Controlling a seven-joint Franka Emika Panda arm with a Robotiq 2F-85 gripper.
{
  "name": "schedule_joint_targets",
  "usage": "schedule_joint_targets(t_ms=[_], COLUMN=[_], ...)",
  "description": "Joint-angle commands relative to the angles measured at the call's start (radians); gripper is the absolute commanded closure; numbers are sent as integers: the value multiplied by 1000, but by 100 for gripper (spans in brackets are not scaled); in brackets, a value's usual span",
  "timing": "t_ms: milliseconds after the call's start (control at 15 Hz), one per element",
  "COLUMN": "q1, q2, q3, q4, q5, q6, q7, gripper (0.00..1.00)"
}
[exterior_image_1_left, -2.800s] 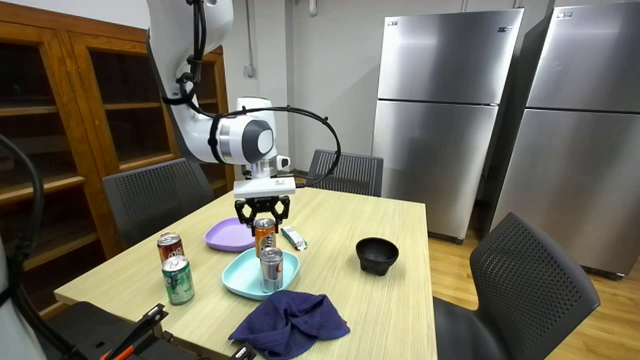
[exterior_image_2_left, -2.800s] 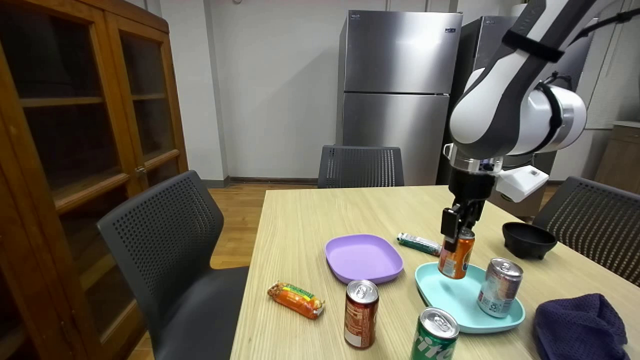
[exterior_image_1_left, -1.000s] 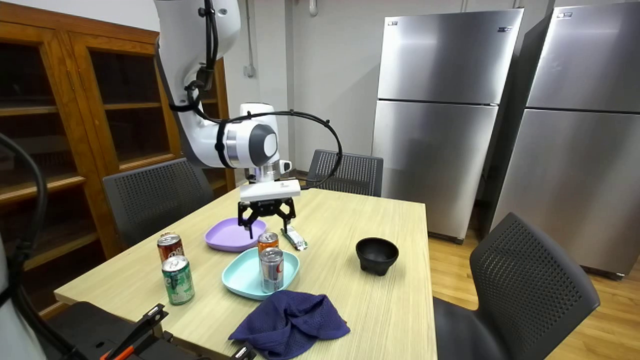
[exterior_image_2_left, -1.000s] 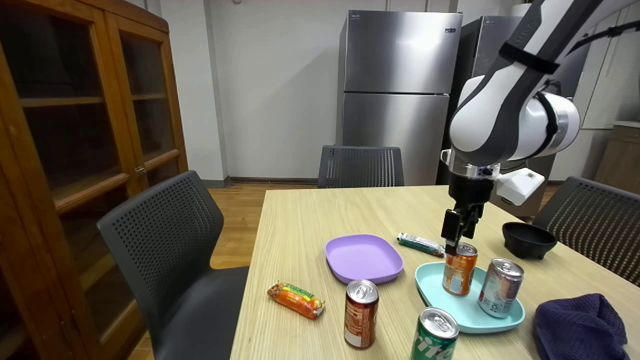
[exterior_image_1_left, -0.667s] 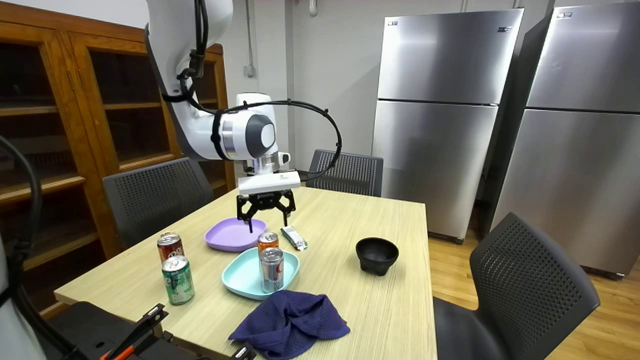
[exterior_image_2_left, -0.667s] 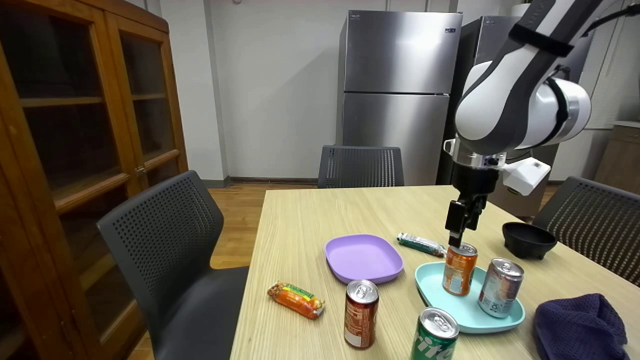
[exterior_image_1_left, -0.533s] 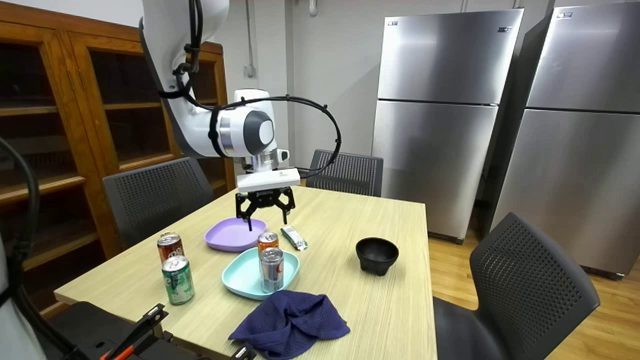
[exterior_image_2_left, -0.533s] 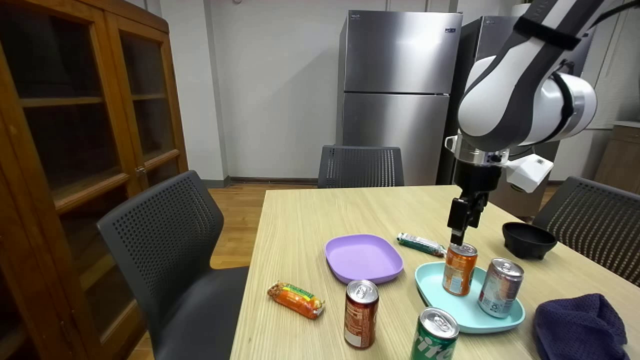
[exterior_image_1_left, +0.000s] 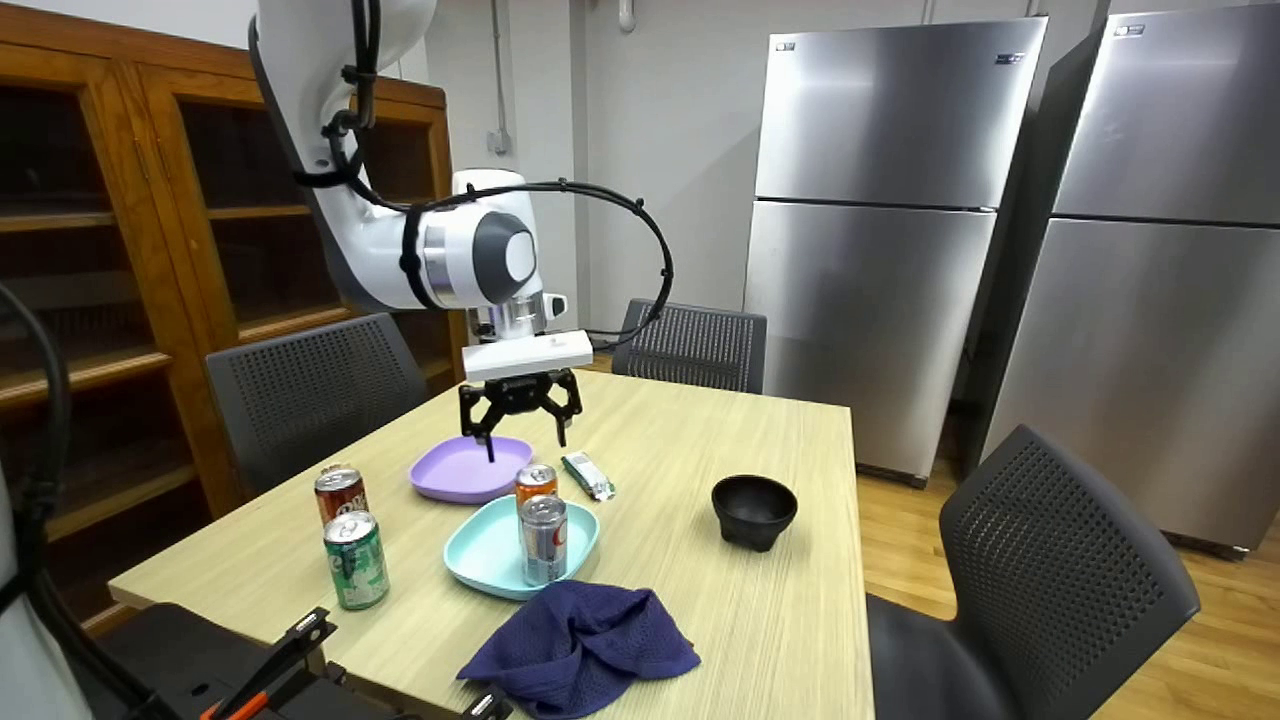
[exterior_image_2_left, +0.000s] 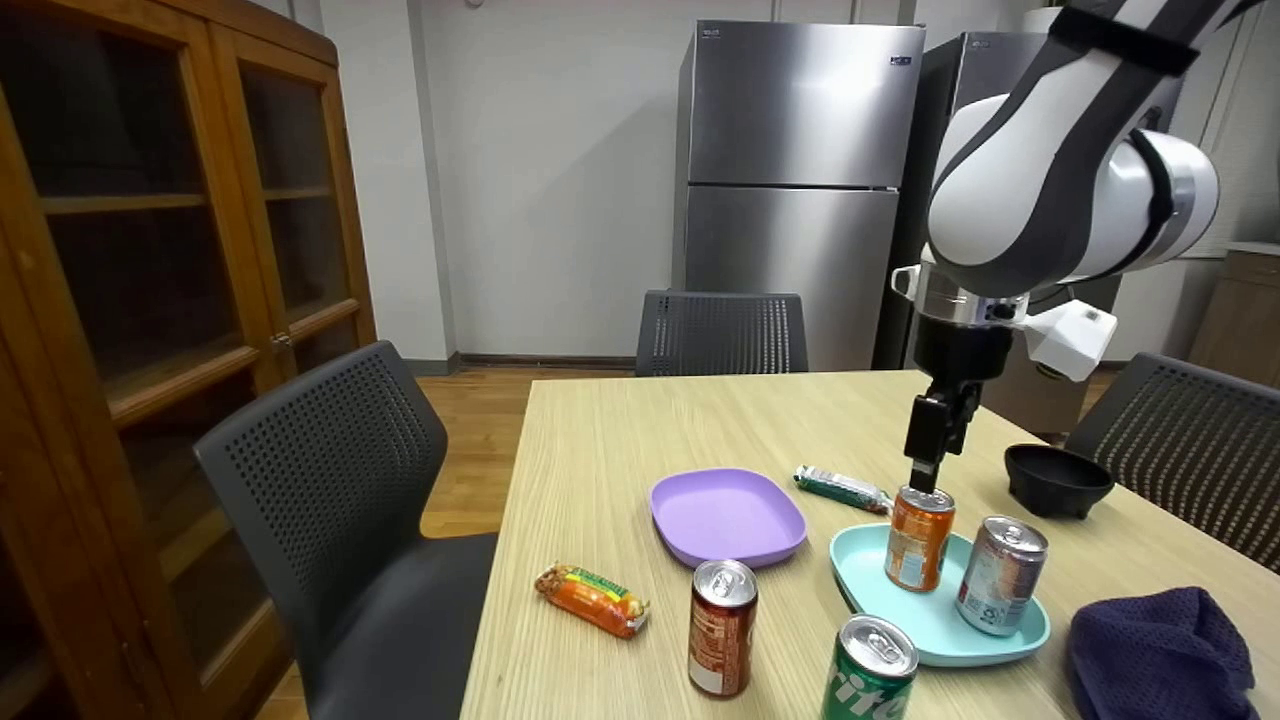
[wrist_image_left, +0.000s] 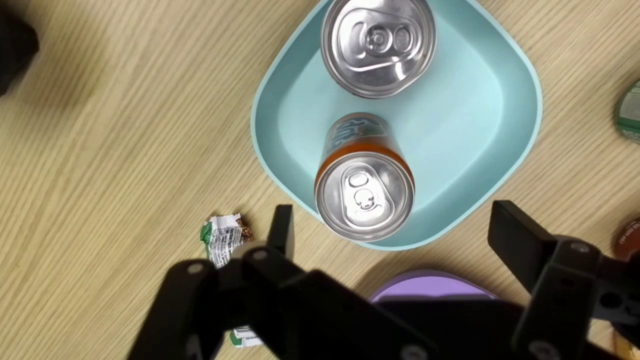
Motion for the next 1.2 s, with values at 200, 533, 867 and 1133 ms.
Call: schedule_joint_targets(t_ms=[200,533,867,1133], q1=[3,12,20,30], q2=[-1,-8,-55,-80], q3=[-2,-9,20,68], q4=[1,-1,-38,-59], q5=[3,8,87,203], q6=[-3,-9,-16,-15], q7=[-4,41,118,121], gripper=[0,0,0,0])
